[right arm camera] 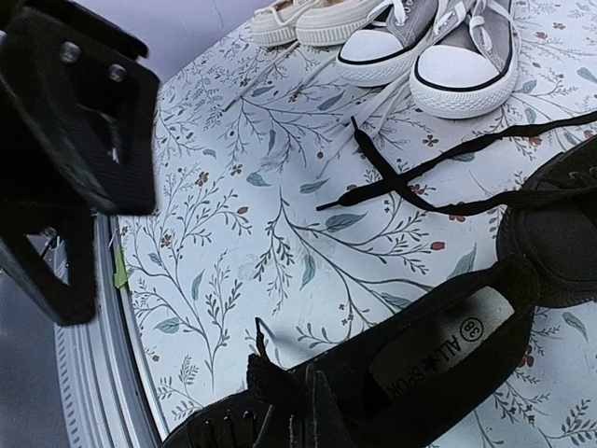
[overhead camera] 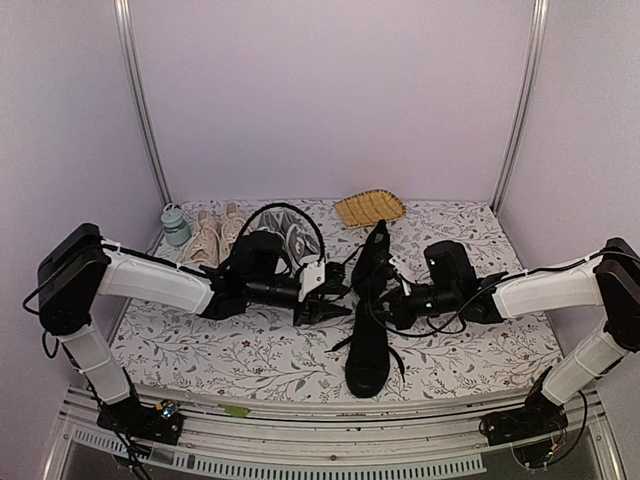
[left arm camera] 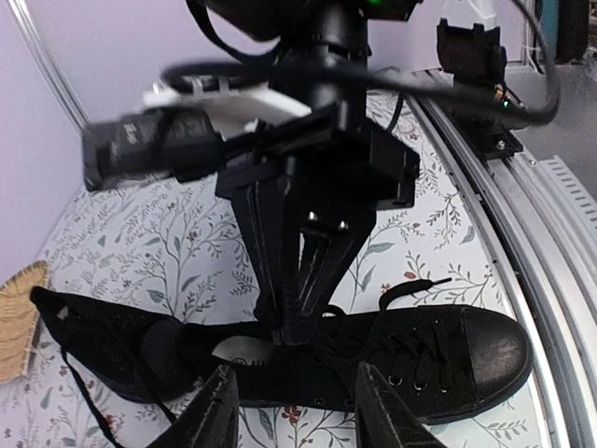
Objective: Tie the shoes
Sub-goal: Wrap the half-tied shoelace around a loop with the shoelace, then pass from the right arm to the left
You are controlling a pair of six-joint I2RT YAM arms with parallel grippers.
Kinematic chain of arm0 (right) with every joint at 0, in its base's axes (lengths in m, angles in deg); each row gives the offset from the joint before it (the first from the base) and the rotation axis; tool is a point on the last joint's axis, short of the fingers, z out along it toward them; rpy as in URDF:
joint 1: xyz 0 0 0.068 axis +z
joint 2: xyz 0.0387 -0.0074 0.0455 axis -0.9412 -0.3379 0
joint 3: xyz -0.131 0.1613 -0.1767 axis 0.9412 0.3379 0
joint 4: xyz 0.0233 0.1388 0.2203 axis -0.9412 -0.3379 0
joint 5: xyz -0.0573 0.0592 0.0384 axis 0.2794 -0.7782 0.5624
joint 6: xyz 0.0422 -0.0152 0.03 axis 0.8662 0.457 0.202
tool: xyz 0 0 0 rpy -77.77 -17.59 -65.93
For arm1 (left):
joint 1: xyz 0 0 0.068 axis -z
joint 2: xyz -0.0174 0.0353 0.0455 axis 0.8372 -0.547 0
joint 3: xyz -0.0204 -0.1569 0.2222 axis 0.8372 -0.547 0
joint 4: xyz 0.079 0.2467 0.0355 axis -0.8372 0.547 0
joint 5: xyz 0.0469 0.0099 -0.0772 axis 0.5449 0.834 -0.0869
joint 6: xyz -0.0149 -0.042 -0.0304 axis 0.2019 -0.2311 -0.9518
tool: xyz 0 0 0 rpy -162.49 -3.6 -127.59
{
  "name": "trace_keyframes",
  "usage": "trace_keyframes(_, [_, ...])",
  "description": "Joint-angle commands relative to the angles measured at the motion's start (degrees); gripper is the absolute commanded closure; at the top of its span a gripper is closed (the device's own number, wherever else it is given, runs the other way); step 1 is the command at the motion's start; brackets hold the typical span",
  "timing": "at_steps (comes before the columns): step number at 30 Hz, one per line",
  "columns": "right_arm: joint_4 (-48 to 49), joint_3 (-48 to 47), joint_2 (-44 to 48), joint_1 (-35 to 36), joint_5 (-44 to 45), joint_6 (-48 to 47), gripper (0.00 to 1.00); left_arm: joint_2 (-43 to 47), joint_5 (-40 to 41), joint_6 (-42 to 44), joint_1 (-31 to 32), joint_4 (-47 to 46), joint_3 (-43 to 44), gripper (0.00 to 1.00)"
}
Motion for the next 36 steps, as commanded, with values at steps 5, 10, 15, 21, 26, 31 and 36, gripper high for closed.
trace_keyframes(5, [1.4, -1.5, -1.2, -0.1, -2.8, 0.0, 1.00, -10.4, -3.9, -4.1, 0.2, -8.9, 2.1, 0.55])
trace_keyframes(10, [1.6, -2.1, -1.9, -0.1, -3.2, 0.0, 1.00, -14.2, -2.7, -2.8, 0.8, -7.8, 4.6, 0.59])
trace_keyframes(15, [1.9, -2.1, -1.8, 0.0, -3.4, 0.0, 1.00, -17.8, -2.4, -1.3, 1.9, -5.8, 7.0, 0.60])
trace_keyframes(21, [2.1, -1.8, -0.9, -0.1, -3.5, 0.1, 1.00, -18.3, -3.9, -0.3, 2.2, -5.9, 6.4, 0.58])
trace_keyframes(26, [2.1, -1.5, -0.6, -0.1, -3.3, -0.2, 1.00, -16.5, -7.3, 2.2, 1.1, -7.4, 4.2, 0.54])
trace_keyframes(31, [2.1, -1.5, -0.8, -0.1, -3.4, -0.3, 1.00, -18.4, -8.7, 6.2, 1.5, -1.7, 6.4, 0.53])
trace_keyframes(36, [2.1, -1.3, -0.8, -0.1, -3.7, -0.2, 1.00, -20.0, 0.9, 3.4, 2.8, -9.2, 5.9, 0.61])
